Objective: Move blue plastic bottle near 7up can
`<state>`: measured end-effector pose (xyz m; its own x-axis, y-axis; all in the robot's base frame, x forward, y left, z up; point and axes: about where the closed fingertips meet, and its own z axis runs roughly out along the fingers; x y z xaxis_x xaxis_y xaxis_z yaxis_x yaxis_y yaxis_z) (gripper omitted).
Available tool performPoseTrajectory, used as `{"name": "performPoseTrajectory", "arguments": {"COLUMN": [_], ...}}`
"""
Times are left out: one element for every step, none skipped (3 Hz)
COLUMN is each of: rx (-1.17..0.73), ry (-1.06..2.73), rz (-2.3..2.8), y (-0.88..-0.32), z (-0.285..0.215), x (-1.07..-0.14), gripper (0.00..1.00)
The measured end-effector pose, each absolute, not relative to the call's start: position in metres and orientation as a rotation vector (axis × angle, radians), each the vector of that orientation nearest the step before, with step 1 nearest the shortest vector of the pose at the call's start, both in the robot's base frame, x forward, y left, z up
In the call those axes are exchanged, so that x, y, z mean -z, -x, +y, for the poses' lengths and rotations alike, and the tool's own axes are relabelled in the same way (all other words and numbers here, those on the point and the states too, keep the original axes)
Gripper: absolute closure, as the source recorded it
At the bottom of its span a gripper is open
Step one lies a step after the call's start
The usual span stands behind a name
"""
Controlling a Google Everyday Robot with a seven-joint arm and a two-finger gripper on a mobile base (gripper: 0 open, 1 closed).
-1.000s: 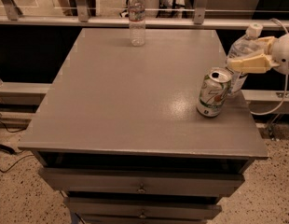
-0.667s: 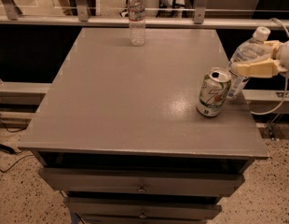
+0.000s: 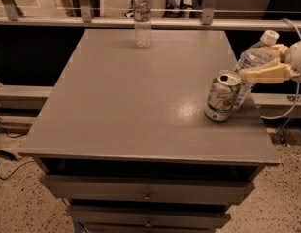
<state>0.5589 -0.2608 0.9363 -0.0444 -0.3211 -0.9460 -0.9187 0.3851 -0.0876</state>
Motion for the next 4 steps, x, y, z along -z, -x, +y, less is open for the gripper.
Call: {"name": "performPoseTrajectory", "arguments": {"rx": [-0.81, -0.897, -0.897, -0.897], "ry": [1.23, 1.33, 1.33, 1.33], "rz": [1.562, 1.528, 1.528, 1.528], "y": [-0.555, -0.552, -0.552, -0.552], "z": [-0.243, -0.226, -0.226, -0.226], "x": [-0.93, -0.924, -0.925, -0.926], "gripper": [1.0, 1.0, 1.0, 1.0]}}
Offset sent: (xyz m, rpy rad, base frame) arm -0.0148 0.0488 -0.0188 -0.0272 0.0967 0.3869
